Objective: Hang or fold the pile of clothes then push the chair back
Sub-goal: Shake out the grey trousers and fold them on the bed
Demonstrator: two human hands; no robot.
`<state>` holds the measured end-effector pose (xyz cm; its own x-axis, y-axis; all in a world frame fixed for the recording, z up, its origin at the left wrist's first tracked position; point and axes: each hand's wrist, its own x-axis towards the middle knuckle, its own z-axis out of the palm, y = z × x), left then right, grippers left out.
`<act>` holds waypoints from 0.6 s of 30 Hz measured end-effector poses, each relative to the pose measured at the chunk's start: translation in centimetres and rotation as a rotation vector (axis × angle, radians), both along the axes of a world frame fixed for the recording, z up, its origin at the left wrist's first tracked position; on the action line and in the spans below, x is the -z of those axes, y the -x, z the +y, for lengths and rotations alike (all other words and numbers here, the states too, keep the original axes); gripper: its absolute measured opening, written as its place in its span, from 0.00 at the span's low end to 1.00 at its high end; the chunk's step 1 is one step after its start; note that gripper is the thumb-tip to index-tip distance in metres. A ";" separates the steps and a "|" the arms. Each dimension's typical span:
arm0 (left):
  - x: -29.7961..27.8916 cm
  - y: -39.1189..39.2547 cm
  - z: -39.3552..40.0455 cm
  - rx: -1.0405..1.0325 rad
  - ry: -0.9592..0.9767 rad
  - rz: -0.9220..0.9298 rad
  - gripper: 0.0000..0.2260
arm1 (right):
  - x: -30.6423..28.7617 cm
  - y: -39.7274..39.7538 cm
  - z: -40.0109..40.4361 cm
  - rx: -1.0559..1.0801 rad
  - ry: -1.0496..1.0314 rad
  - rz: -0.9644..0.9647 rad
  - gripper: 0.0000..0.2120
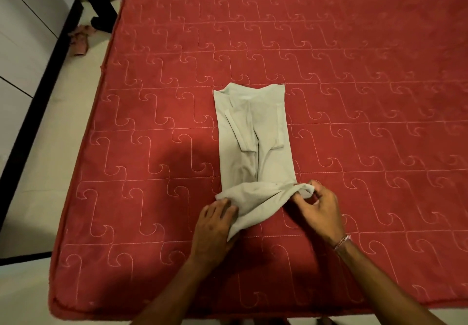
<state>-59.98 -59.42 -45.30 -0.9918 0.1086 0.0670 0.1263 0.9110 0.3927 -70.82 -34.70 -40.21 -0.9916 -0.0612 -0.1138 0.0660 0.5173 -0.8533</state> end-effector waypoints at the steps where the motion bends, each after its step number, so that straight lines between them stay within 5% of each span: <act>1: 0.0 0.8 0.1 -0.016 -0.076 0.033 0.18 | 0.2 0.5 0.0 0.006 0.039 -0.010 0.06; 3: -0.6 2.6 -0.1 -0.130 -0.361 0.008 0.13 | 0.6 1.9 0.2 0.014 0.099 -0.012 0.00; 6: -2.8 6.5 -0.5 -0.476 -0.891 -0.204 0.10 | 0.7 3.8 0.1 0.015 0.177 0.014 0.06; 10: -4.4 12.5 -0.8 -0.636 -1.149 -0.314 0.08 | -0.3 6.7 -1.9 0.065 0.264 0.033 0.05; 14: -2.0 16.9 -1.0 -0.779 -1.195 -0.347 0.12 | 1.1 9.7 -2.9 0.091 0.273 -0.166 0.18; 18: -0.1 17.2 -0.1 -0.919 -0.951 -0.256 0.12 | 3.6 9.7 -2.5 0.018 0.267 -0.235 0.13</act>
